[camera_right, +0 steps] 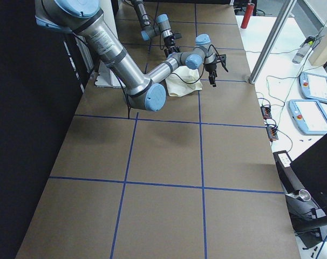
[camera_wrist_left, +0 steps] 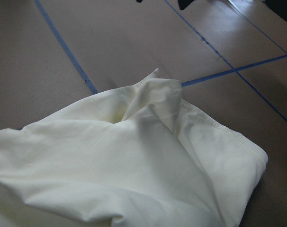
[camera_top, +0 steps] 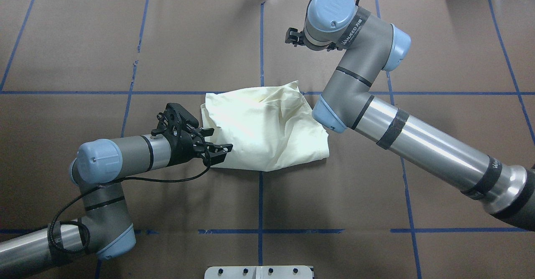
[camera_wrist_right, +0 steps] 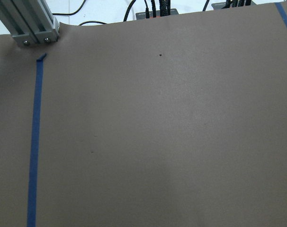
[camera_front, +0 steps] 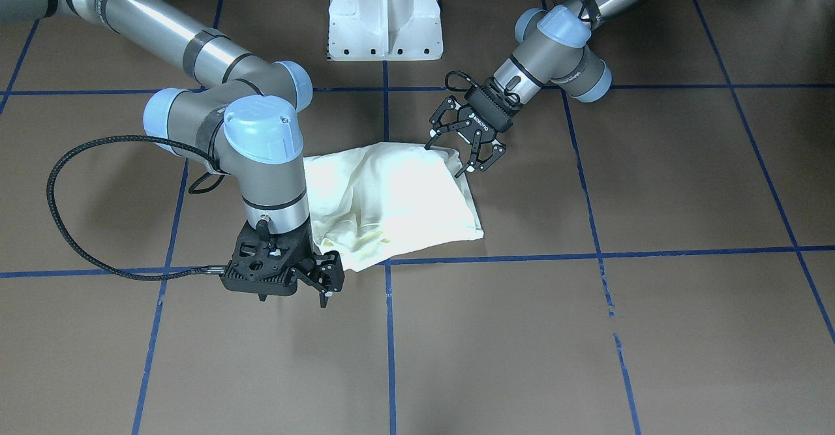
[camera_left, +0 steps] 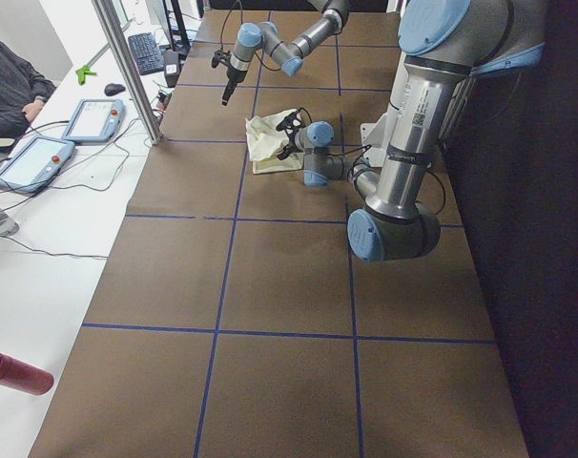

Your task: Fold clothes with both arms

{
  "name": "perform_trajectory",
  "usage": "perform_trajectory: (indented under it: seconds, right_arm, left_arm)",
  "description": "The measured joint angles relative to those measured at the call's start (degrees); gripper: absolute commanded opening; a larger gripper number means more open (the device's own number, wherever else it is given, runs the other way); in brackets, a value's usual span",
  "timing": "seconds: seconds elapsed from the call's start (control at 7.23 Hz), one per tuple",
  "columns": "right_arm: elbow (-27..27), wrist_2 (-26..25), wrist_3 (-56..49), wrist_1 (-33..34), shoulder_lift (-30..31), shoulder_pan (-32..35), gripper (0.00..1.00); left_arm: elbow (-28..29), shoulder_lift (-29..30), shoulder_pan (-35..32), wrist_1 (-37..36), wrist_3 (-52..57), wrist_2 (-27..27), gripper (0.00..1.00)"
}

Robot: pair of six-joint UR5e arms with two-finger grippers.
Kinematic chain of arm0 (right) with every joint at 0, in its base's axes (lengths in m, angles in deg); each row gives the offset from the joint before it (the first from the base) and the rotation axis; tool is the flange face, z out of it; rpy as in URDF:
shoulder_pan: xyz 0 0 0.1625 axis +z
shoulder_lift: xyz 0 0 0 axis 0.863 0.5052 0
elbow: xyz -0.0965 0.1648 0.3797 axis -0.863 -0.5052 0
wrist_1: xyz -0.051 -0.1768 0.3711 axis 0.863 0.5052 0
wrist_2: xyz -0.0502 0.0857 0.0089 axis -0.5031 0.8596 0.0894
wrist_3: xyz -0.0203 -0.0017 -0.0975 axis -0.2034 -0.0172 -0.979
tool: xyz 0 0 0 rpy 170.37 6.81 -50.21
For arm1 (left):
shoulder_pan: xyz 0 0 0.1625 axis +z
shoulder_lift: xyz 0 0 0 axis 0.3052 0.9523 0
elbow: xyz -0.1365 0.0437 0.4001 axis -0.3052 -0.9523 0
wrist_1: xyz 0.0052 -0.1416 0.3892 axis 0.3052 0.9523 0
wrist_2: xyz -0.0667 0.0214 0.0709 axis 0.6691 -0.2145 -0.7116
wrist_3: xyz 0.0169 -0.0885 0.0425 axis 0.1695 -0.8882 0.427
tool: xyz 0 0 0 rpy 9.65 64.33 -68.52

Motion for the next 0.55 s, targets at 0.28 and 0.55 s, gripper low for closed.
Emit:
perform_trajectory:
  seconds: [0.28,0.55]
  right_arm:
    - [0.4,0.0,0.0,0.1,0.4,0.0,1.0]
    - [0.5,0.0,0.0,0.0,0.5,0.0,1.0]
  left_arm:
    - [0.0,-0.1,0.1,0.7,0.0,0.6,0.0]
    - [0.0,-0.6,0.0,2.7,-0.4,2.5,0.0]
